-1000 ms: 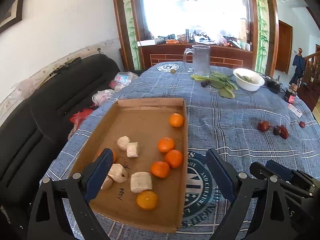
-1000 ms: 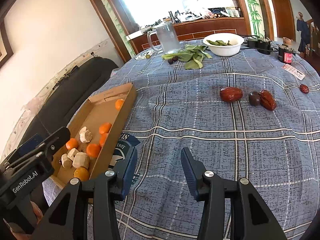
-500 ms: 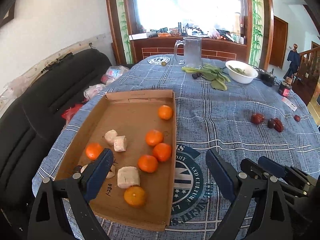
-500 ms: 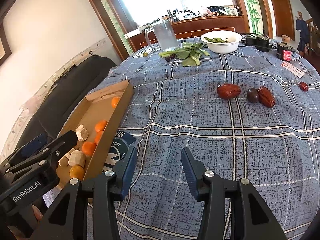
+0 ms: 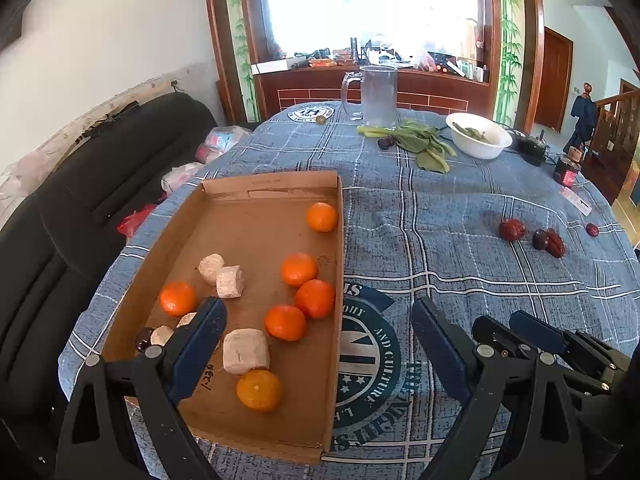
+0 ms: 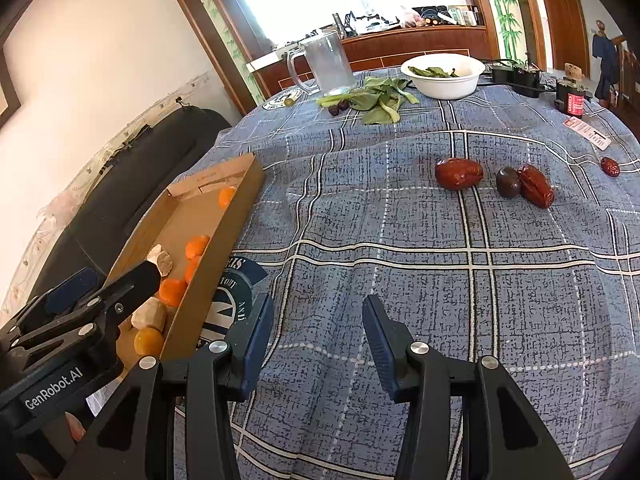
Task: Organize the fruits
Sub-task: 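Move both grippers toward the red dates on the cloth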
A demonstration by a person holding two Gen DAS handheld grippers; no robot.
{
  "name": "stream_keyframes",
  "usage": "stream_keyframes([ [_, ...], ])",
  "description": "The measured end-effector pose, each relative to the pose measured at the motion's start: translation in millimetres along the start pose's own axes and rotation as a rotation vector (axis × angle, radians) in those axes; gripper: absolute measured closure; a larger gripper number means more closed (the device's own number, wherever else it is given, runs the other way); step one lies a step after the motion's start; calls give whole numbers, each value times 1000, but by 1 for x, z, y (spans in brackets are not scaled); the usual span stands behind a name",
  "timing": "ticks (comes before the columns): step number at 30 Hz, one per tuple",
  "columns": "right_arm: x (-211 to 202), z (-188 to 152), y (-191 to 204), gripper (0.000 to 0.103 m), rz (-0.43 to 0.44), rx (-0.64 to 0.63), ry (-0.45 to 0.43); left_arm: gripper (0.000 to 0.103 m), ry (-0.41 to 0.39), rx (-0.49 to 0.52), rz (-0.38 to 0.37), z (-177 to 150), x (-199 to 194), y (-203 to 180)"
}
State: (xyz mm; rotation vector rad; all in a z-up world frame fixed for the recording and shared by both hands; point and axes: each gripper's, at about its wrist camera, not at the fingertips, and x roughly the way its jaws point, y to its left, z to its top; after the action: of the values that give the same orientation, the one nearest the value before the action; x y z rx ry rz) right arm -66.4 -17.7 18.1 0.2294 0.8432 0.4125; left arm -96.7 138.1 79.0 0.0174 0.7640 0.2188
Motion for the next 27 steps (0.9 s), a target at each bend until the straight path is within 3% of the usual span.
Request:
stream_keyframes([
  [11, -10, 4, -10, 52, -7, 2, -7, 10, 1, 8, -18, 2, 0, -4],
  [14, -30, 13, -37, 53, -51, 30, -45, 10, -3, 8, -28, 1, 0, -4],
  [19, -59, 34, -124, 53, -227, 151, -101, 10, -3, -21, -69, 0, 3, -3],
  [23, -57, 54, -174, 53, -241, 255, -118, 10, -7, -27, -78, 2, 3, -4],
  [27, -34, 73, -179, 53, -206, 229, -96, 10, -7, -30, -76, 2, 3, -4],
])
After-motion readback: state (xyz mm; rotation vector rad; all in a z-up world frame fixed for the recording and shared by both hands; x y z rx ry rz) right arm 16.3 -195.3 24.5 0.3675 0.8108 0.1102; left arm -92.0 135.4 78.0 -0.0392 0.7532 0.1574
